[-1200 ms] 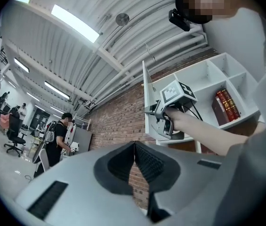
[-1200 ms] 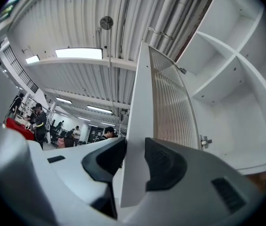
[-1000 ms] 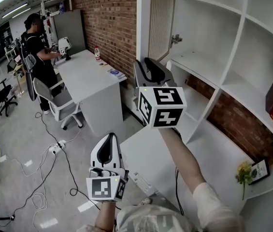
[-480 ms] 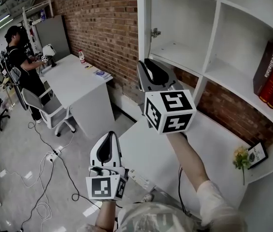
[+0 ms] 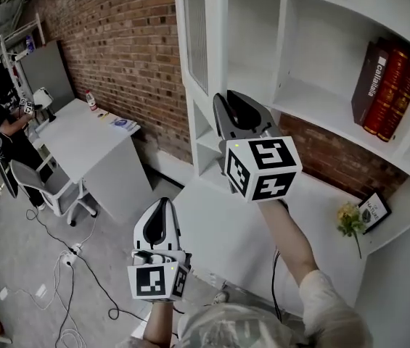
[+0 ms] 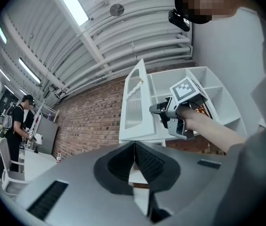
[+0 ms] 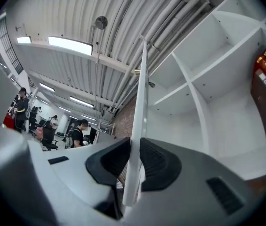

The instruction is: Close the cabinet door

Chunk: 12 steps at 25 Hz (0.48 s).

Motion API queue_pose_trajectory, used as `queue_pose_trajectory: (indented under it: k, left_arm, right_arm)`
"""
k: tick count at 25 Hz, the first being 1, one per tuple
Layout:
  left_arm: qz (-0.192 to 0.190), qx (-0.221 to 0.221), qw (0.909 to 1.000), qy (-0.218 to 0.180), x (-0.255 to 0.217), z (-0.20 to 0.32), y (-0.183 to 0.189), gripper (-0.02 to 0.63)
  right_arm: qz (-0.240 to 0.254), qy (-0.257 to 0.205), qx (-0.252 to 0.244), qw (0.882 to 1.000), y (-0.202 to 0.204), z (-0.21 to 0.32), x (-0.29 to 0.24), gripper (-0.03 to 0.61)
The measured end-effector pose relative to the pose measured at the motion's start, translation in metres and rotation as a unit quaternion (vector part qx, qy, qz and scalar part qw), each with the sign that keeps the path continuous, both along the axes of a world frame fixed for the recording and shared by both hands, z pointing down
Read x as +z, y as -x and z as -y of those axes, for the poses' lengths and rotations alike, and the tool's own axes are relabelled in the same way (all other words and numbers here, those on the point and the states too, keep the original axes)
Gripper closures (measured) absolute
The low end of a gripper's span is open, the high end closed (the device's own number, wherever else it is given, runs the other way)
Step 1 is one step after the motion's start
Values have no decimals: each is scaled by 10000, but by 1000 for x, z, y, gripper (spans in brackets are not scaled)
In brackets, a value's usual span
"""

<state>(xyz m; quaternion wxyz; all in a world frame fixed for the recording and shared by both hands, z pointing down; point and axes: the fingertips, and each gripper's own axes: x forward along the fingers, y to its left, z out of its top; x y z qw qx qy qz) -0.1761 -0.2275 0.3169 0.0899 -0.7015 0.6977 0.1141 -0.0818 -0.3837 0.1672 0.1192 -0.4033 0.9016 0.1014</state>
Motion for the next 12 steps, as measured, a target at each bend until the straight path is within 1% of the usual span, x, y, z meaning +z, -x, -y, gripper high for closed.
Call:
queue_pose_trajectory:
  k: [2, 6, 9, 12]
  left_arm:
    - [2, 189, 9998, -8, 0, 10, -11, 600]
    - [37, 576, 9983, -45, -3, 27, -33, 600]
    - [66, 786, 9969, -51, -4, 39, -46, 600]
    - [72, 886, 9960, -13, -2, 48, -52, 600]
  right_arm:
    - [-15, 42, 177, 9998, -14, 10, 1, 503]
    - [-76, -55, 637, 9979, -37, 27, 2, 502]
    - [-81, -49, 764, 9970, -46, 35, 2, 502]
    - [-88, -105, 900, 9958, -51, 40, 2, 502]
